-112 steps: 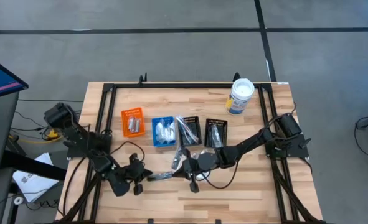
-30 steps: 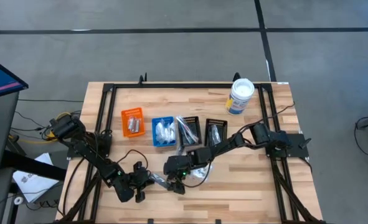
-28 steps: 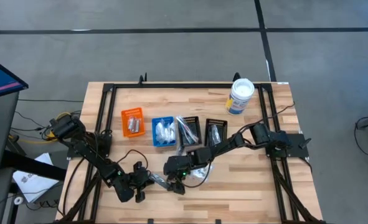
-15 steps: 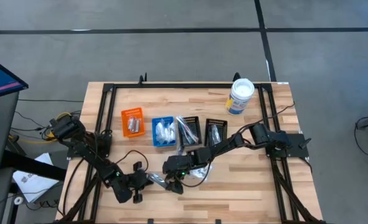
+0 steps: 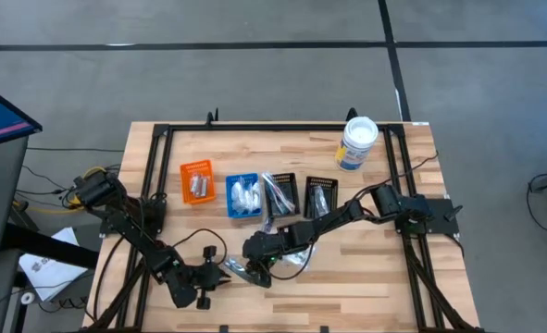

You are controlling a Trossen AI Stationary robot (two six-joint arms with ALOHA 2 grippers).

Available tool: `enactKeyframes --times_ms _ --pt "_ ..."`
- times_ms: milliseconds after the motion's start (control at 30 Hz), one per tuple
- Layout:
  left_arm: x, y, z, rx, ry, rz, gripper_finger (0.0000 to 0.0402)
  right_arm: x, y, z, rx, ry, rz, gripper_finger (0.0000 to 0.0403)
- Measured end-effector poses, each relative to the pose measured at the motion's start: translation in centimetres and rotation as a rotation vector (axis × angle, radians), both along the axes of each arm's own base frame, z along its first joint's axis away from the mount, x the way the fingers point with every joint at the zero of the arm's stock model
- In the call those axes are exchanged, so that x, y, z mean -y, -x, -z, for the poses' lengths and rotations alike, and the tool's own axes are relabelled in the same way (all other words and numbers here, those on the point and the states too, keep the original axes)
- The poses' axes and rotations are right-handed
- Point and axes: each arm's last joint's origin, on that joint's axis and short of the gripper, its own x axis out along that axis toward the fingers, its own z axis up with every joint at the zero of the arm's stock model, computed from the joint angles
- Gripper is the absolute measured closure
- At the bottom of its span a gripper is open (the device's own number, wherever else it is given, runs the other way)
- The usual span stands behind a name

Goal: Pick & Place Travel size toiletries
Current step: Put the black comb into the right black bin

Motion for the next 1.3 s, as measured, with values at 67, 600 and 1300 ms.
enactKeyframes --times_ms 67,600,1300 --pt "-0.2 -0.2 0.0 0.006 -0.037 0.009 0.0333 0.1 0.0 0.2 -0.003 0.001 0.002 0.0374" --pt "-1.6 -2.0 2.0 -0.073 -0.176 0.053 0.0208 0.3 -0.1 0.3 -0.011 -0.004 0.032 0.0398" --pt "-1.5 -3.7 1.9 -0.109 -0.516 0.055 0.0287 0.4 -0.1 0.3 -0.015 -0.007 0.045 0.0402"
